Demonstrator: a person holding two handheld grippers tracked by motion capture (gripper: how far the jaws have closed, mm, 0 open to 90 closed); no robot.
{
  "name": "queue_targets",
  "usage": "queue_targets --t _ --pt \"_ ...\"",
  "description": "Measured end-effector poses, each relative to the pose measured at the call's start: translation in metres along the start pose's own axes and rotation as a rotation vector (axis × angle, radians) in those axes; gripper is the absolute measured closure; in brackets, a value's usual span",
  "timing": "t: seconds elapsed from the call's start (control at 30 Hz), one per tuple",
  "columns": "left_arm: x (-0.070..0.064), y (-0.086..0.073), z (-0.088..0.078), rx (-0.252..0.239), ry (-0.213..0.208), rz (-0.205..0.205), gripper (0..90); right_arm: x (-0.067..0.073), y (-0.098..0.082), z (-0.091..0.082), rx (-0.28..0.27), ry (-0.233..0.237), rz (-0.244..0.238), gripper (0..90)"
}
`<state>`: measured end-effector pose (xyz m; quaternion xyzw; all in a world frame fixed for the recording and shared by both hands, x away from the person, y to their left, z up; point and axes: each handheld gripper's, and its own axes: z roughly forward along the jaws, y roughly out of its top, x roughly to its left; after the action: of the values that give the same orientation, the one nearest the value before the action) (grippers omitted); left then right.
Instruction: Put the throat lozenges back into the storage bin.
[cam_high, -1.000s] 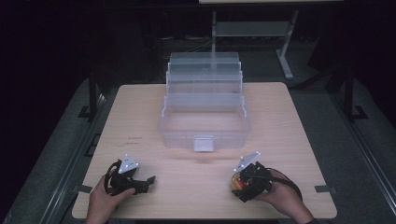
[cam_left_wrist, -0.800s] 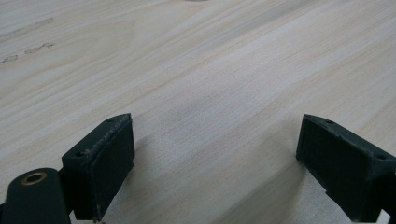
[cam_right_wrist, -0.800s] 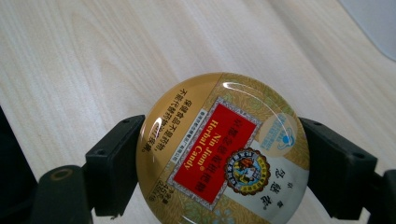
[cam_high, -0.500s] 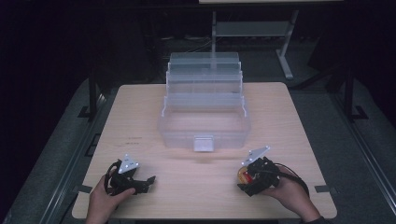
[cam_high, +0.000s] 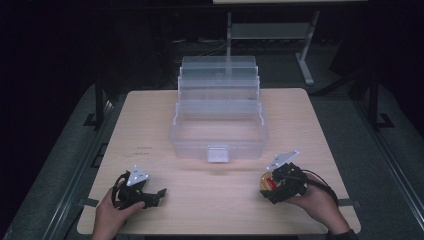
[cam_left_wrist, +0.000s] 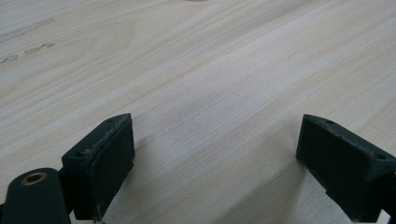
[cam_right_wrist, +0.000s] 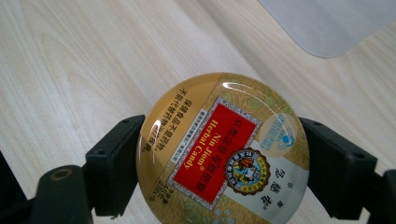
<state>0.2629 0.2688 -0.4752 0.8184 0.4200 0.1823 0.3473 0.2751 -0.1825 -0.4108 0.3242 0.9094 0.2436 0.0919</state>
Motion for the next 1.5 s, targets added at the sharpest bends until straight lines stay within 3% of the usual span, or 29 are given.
queue_targets --t 1.5 --pt "0.000 0.000 0.000 0.000 0.000 -0.003 10.6 -0.039 0.019 -0.025 -0.059 -0.049 0.060 19.5"
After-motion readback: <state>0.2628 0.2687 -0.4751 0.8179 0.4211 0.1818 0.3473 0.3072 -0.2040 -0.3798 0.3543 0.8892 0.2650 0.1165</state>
